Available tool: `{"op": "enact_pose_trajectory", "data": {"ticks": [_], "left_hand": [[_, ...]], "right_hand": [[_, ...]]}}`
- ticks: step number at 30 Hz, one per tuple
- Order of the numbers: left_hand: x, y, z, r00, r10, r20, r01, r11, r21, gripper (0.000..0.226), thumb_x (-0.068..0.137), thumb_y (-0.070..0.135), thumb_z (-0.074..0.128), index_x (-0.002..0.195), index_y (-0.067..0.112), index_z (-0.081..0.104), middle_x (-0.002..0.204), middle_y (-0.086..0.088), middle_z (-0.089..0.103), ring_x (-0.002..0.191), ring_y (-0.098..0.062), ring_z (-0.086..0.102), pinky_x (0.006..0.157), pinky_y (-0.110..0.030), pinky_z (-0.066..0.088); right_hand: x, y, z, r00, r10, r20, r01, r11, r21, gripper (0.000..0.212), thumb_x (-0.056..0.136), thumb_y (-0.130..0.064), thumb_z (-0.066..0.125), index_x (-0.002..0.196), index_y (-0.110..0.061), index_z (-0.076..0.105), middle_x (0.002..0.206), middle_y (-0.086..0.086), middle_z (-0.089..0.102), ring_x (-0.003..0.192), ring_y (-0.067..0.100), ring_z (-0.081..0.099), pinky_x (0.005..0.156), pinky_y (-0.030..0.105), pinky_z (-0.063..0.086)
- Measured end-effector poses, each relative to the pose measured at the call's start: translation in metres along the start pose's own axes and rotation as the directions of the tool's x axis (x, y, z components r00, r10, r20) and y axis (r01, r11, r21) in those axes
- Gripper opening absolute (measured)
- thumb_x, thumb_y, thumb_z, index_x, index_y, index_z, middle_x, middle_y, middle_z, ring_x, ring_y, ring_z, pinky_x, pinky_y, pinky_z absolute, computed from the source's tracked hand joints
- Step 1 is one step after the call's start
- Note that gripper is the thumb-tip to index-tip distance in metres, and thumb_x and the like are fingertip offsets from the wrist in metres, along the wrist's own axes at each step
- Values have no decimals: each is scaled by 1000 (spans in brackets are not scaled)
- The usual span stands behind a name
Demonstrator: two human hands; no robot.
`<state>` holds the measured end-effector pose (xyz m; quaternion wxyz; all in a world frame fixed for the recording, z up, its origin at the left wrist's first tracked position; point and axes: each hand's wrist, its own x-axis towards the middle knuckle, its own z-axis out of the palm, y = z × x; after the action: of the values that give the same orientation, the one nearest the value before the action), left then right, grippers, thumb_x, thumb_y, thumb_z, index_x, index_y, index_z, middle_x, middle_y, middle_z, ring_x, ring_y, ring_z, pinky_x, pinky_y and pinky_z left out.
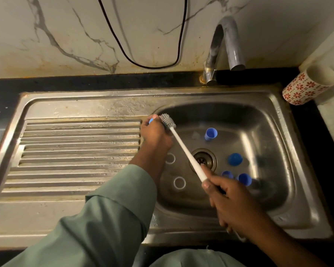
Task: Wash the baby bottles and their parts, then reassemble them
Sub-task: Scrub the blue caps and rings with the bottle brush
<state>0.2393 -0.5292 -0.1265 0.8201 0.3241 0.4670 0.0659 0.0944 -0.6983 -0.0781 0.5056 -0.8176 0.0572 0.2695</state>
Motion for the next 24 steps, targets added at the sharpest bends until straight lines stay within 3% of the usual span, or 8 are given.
{"op": "enact_pose_trajectory", "data": {"ticks": [5, 10, 13, 16, 19, 22, 23, 24], "left_hand": [[-7, 2, -2, 983, -136, 125, 138, 990, -9, 42, 104, 15, 48, 144, 1, 47, 117, -20, 57, 91, -28, 60, 97, -45, 50], [-5, 10, -10, 985, -101, 138, 109, 993, -49, 28, 105, 16, 49, 129, 12, 61, 124, -15, 60, 104, -26, 62, 86, -34, 55], [-1, 7, -14, 981, -95, 168, 112, 990, -91, 19, 102, 17, 55, 117, 9, 63, 123, -19, 54, 107, -29, 56, 104, -42, 48], [-4, -5, -19, 984, -67, 164, 76, 996, -45, 28, 100, 14, 57, 124, 2, 61, 126, -22, 60, 116, -34, 59, 112, -51, 42], [-8, -4, -22, 991, -49, 127, 61, 995, -85, 35, 99, 12, 58, 132, 0, 58, 133, -23, 61, 124, -37, 59, 105, -50, 49], [-10, 0, -26, 995, -7, 99, 20, 991, -132, 20, 98, 13, 61, 116, 5, 66, 110, -17, 69, 97, -27, 69, 66, -30, 61], [-14, -3, -26, 994, 0, 112, 12, 995, -104, 20, 99, 14, 60, 116, 6, 66, 104, -14, 68, 92, -24, 68, 64, -27, 60], [-18, -6, -26, 992, -3, 124, 11, 998, -63, 25, 99, 15, 59, 121, 4, 65, 105, -14, 68, 95, -23, 66, 74, -29, 61]], "right_hand": [[9, -4, 3, 999, -14, -30, 15, 1000, 15, 34, 98, -35, 47, 94, -68, 43, 58, 1, 53, 39, 10, 45, 38, 26, 43], [-1, 8, -5, 998, -28, -49, 28, 1000, 6, 32, 96, -37, 48, 105, -68, 45, 57, -1, 53, 40, 10, 45, 38, 24, 42], [-10, 13, -1, 1000, -26, -11, 25, 998, -58, 14, 95, -38, 49, 103, -45, 59, 58, -3, 59, 38, 5, 47, 37, 21, 43], [0, 13, 4, 997, -77, -20, 75, 993, -86, 23, 97, -34, 49, 115, -48, 54, 56, -11, 58, 40, 3, 47, 40, 18, 40], [5, 16, 2, 994, -104, -27, 99, 985, -138, 32, 98, -32, 48, 128, -43, 52, 55, -13, 55, 41, 2, 44, 42, 19, 38], [-6, 21, 1, 991, -133, 28, 136, 983, -126, 35, 96, -36, 48, 120, -61, 43, 54, -7, 54, 41, 3, 44, 41, 24, 41], [-4, 19, 2, 991, -131, 29, 134, 987, -85, 35, 96, -36, 48, 116, -64, 42, 54, -6, 52, 41, 3, 43, 41, 23, 40], [2, 17, 2, 993, -120, 12, 120, 992, -49, 35, 97, -33, 49, 114, -64, 44, 53, -7, 51, 41, 2, 42, 40, 22, 39]]}}
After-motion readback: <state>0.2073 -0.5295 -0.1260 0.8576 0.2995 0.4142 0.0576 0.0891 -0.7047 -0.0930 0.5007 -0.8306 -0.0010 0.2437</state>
